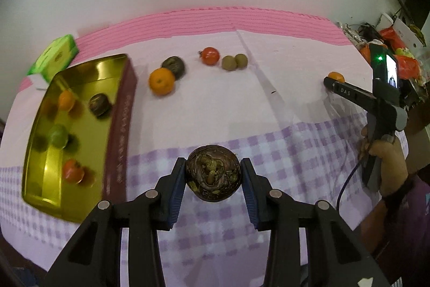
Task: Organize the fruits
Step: 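Carry the dark brown fruit into the tin with the left gripper and open it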
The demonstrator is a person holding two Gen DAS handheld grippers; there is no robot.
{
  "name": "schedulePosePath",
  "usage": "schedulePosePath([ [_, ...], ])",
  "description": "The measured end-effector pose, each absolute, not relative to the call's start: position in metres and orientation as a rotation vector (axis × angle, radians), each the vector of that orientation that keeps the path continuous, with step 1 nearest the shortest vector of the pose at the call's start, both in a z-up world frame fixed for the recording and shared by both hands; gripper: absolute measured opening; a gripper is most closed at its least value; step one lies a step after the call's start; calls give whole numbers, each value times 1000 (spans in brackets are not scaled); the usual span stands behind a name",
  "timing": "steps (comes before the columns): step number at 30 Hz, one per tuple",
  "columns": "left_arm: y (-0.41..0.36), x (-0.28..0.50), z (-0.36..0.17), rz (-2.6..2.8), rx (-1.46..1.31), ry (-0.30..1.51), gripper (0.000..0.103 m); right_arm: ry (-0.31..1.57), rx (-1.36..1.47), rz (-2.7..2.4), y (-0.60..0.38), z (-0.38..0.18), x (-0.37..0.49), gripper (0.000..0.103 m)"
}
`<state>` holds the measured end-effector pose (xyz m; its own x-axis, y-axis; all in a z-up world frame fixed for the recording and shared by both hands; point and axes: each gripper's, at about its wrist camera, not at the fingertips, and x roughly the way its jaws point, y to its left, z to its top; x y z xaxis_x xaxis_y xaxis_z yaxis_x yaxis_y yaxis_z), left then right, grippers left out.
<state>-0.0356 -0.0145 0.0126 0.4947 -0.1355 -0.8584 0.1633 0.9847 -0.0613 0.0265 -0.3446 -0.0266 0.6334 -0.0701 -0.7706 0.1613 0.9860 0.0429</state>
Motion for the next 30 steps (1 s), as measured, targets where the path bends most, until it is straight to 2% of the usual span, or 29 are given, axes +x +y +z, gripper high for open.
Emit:
schedulePosePath([
  [20, 16, -65, 21, -157, -1, 1042, 36, 881, 88, -144, -341, -27, 28, 41],
  [30, 62, -82, 38, -112, -86, 1030, 36, 880, 87, -144, -341, -27, 28, 41],
])
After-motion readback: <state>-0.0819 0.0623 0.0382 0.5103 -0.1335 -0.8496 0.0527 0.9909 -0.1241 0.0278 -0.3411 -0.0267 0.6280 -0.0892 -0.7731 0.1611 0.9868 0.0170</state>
